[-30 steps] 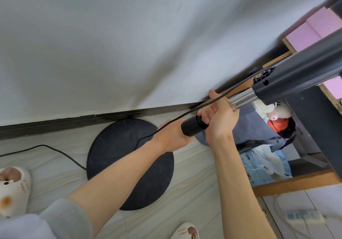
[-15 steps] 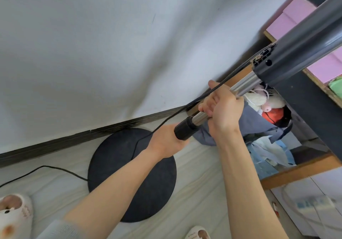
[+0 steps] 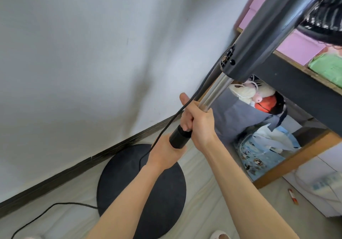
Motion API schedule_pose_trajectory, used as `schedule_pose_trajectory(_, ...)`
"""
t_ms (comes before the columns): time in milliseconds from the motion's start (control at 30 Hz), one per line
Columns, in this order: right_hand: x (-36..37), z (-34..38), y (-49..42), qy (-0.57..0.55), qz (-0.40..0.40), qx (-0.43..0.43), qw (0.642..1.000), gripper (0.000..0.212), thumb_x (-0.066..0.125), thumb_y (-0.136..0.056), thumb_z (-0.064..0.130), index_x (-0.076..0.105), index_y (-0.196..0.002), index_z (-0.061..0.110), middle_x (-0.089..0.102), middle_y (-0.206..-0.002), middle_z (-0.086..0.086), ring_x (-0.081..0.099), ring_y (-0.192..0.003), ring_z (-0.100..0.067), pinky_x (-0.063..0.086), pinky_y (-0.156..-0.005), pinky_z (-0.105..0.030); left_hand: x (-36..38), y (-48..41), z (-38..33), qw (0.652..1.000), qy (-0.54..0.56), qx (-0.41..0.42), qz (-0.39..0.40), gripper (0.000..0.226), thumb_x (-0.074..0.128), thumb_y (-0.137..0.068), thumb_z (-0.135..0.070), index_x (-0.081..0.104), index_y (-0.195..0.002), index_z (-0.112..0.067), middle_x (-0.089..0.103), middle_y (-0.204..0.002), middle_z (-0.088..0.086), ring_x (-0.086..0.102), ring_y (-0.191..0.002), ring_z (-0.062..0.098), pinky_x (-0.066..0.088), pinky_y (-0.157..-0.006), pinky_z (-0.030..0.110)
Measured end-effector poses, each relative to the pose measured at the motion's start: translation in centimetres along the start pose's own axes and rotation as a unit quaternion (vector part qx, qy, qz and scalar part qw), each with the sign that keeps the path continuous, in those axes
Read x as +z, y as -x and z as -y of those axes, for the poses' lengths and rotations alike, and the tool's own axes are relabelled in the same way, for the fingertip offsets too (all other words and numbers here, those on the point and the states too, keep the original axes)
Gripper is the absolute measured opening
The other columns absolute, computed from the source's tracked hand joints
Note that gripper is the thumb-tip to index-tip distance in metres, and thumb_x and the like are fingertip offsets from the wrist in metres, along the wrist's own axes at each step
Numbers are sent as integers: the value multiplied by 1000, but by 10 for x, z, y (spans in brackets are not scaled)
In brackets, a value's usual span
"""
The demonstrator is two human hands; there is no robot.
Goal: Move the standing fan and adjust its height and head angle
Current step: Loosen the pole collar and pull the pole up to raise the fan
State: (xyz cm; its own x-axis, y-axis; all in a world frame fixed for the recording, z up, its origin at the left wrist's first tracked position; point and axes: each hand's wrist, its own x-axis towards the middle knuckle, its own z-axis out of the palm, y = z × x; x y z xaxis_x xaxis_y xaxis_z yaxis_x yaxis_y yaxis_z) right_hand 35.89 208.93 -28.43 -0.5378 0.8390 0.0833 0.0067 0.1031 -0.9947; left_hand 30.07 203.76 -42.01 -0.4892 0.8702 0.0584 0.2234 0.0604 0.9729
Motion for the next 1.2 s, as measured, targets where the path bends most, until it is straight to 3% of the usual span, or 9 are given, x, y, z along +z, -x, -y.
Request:
schedule_pose_trajectory(67, 3, -1, -2, -44, -24, 10, 999, 48, 79, -69, 39, 40, -48, 21, 32, -39, 6, 29, -33, -13, 32, -40, -19, 1, -1, 1, 1000, 2, -6, 0, 20, 60, -60, -49, 55, -79, -45, 66, -75, -18, 61, -62, 8, 57, -58, 38)
schedule_pose_trajectory(133, 5, 0, -3, -74, -23, 25, 997, 35, 75, -60, 36, 49, -64, 13, 29, -41, 8, 25, -33, -9, 28, -37, -16, 1, -1, 1, 1000, 10, -13, 4, 23, 61, -59, -52, 56, -81, -47, 66, -75, -20, 62, -65, 6, 58, -58, 33)
schedule_pose_trajectory(267, 8, 2, -3, -103, -43, 40, 993, 51, 66, -66, 22, 60, -98, -17, 28, -39, 11, 24, -30, -4, 26, -34, -15, 2, -1, 1, 999, 20, -27, 16, 20, 66, -62, -53, 60, -81, -48, 69, -72, -17, 64, -63, 5, 56, -55, 27)
schedule_pose_trajectory(367, 10, 3, -1, -106, -66, 22, 992, 26, 63, -74, 18, 52, -62, -3, 26, -40, 10, 22, -31, -7, 24, -37, -15, 2, -1, 1, 999, 28, -39, 14, 16, 66, -62, -52, 61, -76, -46, 67, -65, -13, 62, -54, 7, 48, -47, 24)
schedule_pose_trajectory(433, 9, 4, -1, -92, -74, 15, 993, 46, 66, -79, 14, 33, -48, 13, 25, -40, 7, 21, -33, -10, 23, -40, -19, 2, 0, -2, 998, 32, -47, 5, 12, 67, -62, -49, 61, -70, -41, 65, -59, -13, 58, -49, 6, 43, -44, 20)
schedule_pose_trajectory(700, 10, 13, -4, -57, -102, 33, 993, 49, 65, -83, 10, 26, -58, 22, 23, -53, -3, 19, -43, -16, 20, -48, -28, 1, 1, 1, 998, 19, -62, -6, 16, 77, -74, -26, 61, -72, -26, 65, -59, -5, 64, -59, 14, 48, -55, 24)
schedule_pose_trajectory(833, 9, 18, -6, -59, -93, 28, 993, 44, 65, -71, 22, 23, -58, 23, 23, -52, -3, 20, -41, -14, 20, -46, -27, 2, -1, 3, 998, 12, -62, -13, 17, 78, -72, -28, 61, -73, -26, 66, -62, -2, 64, -60, 16, 49, -56, 26)
schedule_pose_trajectory(1033, 4, 12, -4, -57, -41, 6, 997, 48, 70, -81, 11, 33, -53, 21, 31, -44, 3, 28, -41, -16, 25, -49, -36, 1, 3, -2, 997, 31, -68, -12, 21, 71, -61, -43, 60, -71, -28, 64, -60, -3, 61, -57, 13, 46, -54, 25)
schedule_pose_trajectory(1200, -16, 15, -2, -42, 119, 0, 992, 19, 75, -74, 11, 63, -60, 15, 66, -66, -3, 65, -83, -42, 51, -85, -47, 0, 1, -4, 998, 29, -62, 9, 15, 70, -64, -33, 59, -70, -25, 62, -57, -5, 59, -53, 9, 45, -52, 20)
